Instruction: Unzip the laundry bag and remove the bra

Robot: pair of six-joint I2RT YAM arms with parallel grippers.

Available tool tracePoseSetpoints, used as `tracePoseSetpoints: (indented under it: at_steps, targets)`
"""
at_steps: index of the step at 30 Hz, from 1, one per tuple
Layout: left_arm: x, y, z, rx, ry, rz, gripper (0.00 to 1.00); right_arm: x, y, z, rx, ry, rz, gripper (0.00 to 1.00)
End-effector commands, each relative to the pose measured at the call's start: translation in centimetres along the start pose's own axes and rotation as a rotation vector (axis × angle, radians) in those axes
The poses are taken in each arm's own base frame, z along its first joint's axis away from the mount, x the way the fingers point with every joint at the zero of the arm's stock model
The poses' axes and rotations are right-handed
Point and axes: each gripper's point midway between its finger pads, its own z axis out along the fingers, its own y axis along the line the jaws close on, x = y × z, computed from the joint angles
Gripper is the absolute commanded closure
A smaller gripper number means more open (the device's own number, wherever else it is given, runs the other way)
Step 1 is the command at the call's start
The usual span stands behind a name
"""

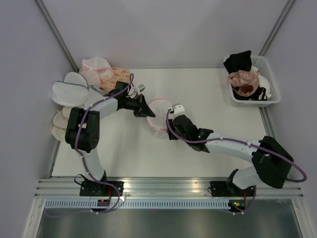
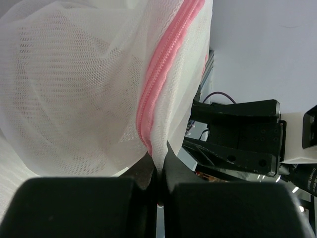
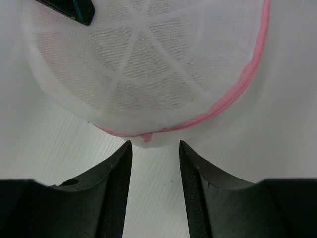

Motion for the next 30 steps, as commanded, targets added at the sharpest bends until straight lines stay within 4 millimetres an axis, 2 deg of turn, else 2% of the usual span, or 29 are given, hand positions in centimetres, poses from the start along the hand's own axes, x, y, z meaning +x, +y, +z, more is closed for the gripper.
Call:
tracePoseSetpoints:
  at_steps: [1,5,7,11,12,13,15,21,26,29,30]
  targets:
    - [0.1,-1.2,-0.2,0.031,-0.002,0.016,0.98,-2.9,2.3,0.5,-0.059,-0.085,0.028,0.52]
    - [0.3,-1.1,-0.1,0.032,0.000,0.014,0.98,-3.5,2.9,1.0,-0.055,-0.094,0.020,0.54]
    - [0.4,-1.1,-0.1,0.034,0.002,0.013,0.98,-3.4,2.5,1.4,-0.029,-0.096,0.019,0.59]
    - [0.6,-1.2,-0.1,0.036,0.005,0.015,0.98,-4.0,-0.1,2.1,0.129,-0.142,0.022,0.76]
    - [0.7,-1.4,-0.2,0.039,0.005,0.019,0.98,-4.1,-0.7,2.2,0.164,-0.149,0.025,0.81]
    - [0.8,-1.4,-0.2,0.040,0.006,0.021,0.98,-3.9,-1.1,2.4,0.191,-0.148,0.020,0.92]
    - [1.1,-1.3,-0.3,0.039,0.008,0.022,0.98,-3.9,-2.0,2.2,0.246,-0.156,0.018,1.00]
    - [1.2,-0.9,-0.1,0.040,0.016,0.017,0.98,-3.6,-3.5,0.8,0.304,-0.144,-0.003,1.00]
    - [0.5,-0.7,0.2,0.042,0.017,0.012,0.98,-3.2,-5.2,-1.5,0.352,-0.110,-0.036,1.00]
    - [-0.8,-1.0,0.5,0.064,0.024,0.018,0.98,-2.8,-4.6,-2.4,0.298,-0.077,-0.043,1.00]
    - [-1.9,-1.7,0.6,0.075,0.024,0.028,0.98,-3.0,-4.2,-2.9,0.269,-0.075,-0.039,1.00]
